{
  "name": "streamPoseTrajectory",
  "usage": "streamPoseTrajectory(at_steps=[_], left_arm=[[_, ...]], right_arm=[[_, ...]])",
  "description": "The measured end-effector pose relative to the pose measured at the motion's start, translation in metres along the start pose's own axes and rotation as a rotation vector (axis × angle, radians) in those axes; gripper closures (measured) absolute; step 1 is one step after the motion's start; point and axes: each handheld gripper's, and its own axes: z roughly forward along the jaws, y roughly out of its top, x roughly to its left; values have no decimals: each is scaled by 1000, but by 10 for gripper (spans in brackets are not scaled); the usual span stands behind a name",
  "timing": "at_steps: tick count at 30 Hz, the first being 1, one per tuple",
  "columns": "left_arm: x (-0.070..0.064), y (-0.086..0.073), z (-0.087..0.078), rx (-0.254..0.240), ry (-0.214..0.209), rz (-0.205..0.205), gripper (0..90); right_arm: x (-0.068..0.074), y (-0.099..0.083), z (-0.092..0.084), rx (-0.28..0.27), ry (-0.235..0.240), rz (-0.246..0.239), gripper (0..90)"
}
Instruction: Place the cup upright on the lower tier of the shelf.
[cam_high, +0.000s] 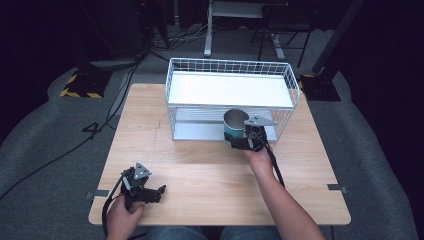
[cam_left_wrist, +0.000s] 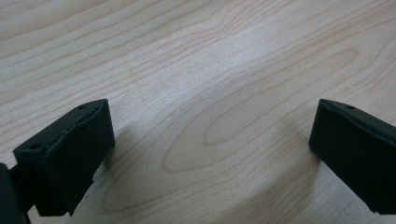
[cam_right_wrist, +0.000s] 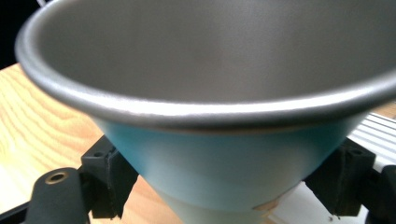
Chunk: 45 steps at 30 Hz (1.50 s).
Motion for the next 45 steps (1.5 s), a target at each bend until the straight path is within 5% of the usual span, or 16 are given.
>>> streamPoseTrajectory(at_steps=[20,40,41,45], left_arm=[[1,2,1,5,-2,10,5],[1,2,1,5,-6,4,5],[1,2,1,5,-5,8,5],[1,2,1,5,-5,8,5]], right_arm=[[-9,4,43,-16,-34,23,206],[-18,1,60,-21,-68,30,206],[-21,1,62,-35,-76,3,206],[-21,1,63,-20,-79,34,206]])
